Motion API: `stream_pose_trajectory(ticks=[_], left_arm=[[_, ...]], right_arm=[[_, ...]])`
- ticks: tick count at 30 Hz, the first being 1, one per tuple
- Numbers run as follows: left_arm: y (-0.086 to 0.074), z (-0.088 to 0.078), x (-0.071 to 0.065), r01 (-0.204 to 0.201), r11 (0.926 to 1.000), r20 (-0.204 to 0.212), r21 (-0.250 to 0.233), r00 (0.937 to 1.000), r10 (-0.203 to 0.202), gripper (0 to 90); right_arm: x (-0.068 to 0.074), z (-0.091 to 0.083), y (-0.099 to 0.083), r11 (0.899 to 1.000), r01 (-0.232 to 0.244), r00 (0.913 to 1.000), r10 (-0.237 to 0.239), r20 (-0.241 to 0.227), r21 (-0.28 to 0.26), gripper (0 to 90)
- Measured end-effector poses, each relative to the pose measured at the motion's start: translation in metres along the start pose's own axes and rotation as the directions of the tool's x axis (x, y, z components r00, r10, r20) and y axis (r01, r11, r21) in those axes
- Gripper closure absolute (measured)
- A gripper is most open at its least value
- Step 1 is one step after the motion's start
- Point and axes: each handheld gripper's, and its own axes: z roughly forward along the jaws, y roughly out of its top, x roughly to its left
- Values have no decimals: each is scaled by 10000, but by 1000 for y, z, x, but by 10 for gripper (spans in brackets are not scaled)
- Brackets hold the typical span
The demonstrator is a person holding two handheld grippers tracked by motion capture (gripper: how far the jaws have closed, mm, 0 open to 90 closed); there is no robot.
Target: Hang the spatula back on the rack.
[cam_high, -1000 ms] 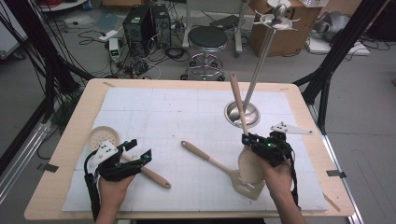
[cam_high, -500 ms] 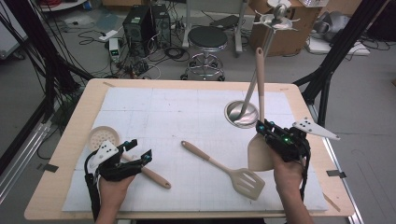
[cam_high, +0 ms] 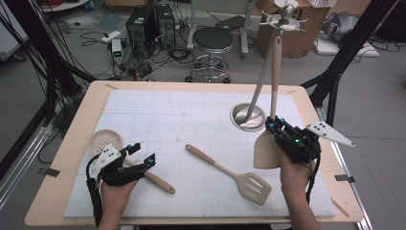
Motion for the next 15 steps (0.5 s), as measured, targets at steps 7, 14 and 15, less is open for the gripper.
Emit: stream_pose_trajectory(ticks=[7,14,15], left_arm=[[0,0,0,18,10000,-18,-13,10000,-18,271],[0,-1,1,34,10000,-26,-39,10000,-34,272],[0,-1,1,40,10000,-14,-25,10000,-40,272]], right_arm=[[-2,3,8,9998,138,9995,-135,271,-118,770],[-8,11,16,9988,487,9967,-486,643,-4,770],[-8,11,17,9987,514,9961,-513,712,4,770]])
